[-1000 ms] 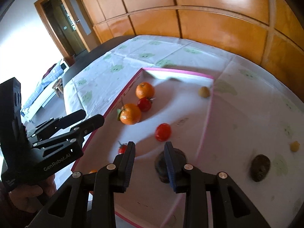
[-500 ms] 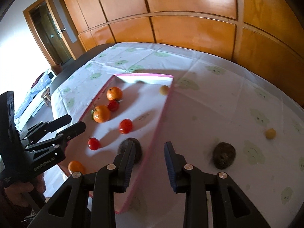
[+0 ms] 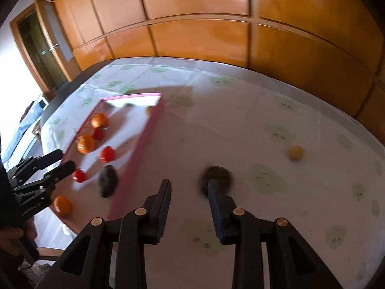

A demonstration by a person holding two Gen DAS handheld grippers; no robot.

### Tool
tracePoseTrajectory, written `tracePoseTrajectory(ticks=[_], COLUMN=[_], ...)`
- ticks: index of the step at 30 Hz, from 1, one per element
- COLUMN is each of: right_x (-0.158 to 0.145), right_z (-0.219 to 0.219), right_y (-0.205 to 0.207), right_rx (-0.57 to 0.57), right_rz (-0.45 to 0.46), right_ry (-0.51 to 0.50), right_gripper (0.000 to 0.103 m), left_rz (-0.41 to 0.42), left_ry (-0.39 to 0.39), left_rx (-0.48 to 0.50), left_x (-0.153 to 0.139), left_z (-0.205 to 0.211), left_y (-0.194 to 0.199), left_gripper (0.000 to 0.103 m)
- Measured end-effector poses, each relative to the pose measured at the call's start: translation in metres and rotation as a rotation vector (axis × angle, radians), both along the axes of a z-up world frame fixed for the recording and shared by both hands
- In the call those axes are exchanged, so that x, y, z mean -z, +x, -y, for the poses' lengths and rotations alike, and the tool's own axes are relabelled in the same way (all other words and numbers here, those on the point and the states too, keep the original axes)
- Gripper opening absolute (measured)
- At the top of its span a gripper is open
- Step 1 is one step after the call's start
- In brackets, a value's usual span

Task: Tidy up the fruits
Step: 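Lift the right tool away from the tray back over the cloth, then reach the left tool to the dark passion fruit and grasp it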

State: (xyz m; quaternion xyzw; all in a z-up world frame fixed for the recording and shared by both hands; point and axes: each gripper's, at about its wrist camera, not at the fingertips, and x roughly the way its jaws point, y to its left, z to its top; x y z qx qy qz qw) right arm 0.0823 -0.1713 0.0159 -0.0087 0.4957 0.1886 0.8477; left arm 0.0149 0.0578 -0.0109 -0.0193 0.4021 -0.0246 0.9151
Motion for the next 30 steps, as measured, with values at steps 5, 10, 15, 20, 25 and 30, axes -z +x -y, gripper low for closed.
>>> tracePoseTrajectory(ticks=[5,10,15,20,25,30], right_x=[0.002,0.007,0.024,0.038,0.037,0.037], right_z=[0.042,0.087,0.138,0.164,0.168,0.168], right_y=[0.006,0.012,0.018,0.027,0.023,0.026], right_rx=[0.070,0.150,0.288,0.388,0.397,0.404], right_rz=[-0.001,-0.001,-0.026,-0.096,-0.102,-0.105], right_ry=[-0.052,-0.111,-0.109,-0.086,-0.063,-0.047], right_gripper=[0.032,0.032,0.032,0.032,0.032,0.032], left_rz=[-0.006,0.001,0.003,0.001,-0.005,-0.013], left_ry=[0.009,0.026,0.042,0.061,0.072,0.081], left_rx=[0.037,0.082,0.128,0.181,0.234,0.281], left_x=[-0.001,-0.005,-0.007,-0.009,-0.008,-0.007], left_z=[0.013,0.029,0.048,0.072,0.096,0.117], left_y=[0.002,0.006,0.012,0.019,0.026,0.033], left_gripper=[0.055,0.055,0.055,0.055,0.055,0.056])
